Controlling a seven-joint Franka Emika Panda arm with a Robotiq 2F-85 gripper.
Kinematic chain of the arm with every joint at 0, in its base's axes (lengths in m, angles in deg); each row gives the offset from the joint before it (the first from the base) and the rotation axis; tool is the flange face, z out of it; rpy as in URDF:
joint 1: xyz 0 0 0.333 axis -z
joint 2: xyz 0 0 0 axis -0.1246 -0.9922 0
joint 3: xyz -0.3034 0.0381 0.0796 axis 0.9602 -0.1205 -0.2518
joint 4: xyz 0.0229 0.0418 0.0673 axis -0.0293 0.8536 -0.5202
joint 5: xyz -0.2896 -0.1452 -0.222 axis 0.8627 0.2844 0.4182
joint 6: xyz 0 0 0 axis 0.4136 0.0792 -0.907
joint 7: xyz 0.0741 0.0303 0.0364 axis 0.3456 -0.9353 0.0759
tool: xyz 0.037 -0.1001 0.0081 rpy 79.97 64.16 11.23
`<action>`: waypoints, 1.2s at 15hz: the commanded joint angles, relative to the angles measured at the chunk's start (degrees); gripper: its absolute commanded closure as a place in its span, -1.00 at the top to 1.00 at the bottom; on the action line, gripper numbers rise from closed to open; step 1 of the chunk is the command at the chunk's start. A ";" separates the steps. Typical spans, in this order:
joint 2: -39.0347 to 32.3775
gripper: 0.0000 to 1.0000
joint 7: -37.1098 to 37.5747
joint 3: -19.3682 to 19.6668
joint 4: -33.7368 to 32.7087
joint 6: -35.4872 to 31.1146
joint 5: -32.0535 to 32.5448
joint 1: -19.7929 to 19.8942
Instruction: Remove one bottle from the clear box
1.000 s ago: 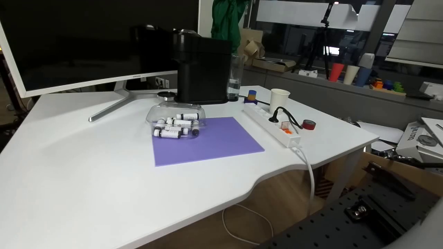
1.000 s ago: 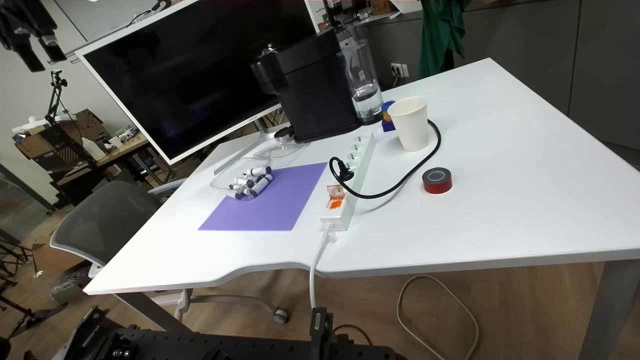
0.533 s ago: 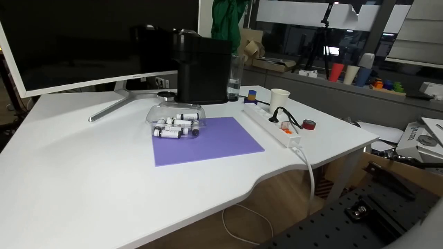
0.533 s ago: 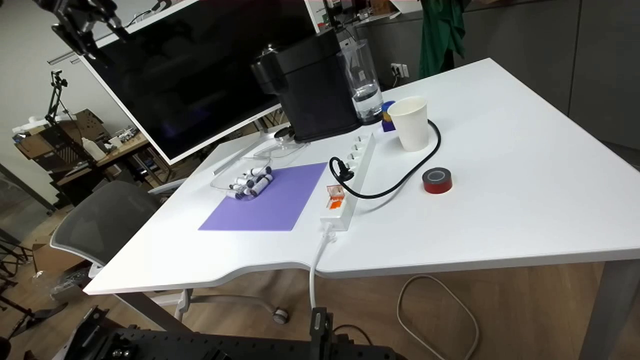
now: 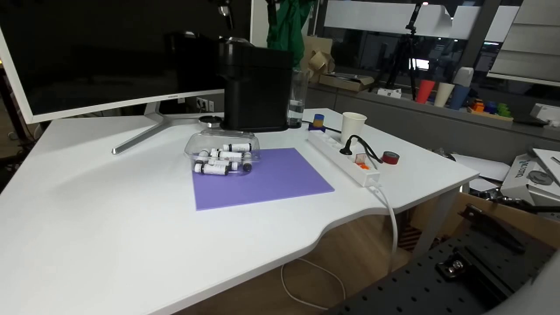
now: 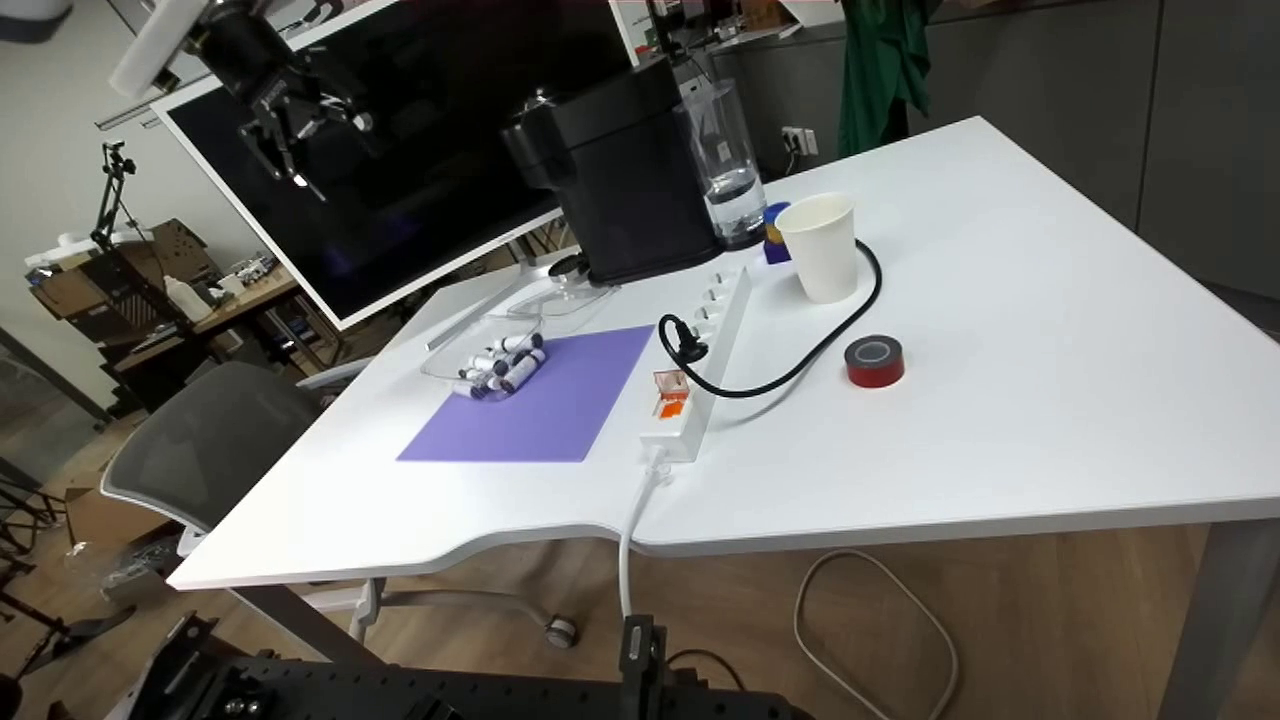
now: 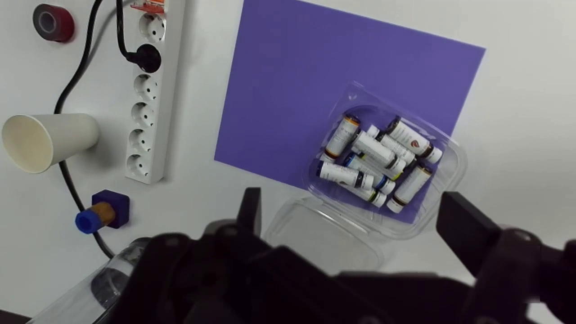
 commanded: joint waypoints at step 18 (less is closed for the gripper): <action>-10.29 1.00 -30.26 0.74 5.40 -16.36 -7.11 1.80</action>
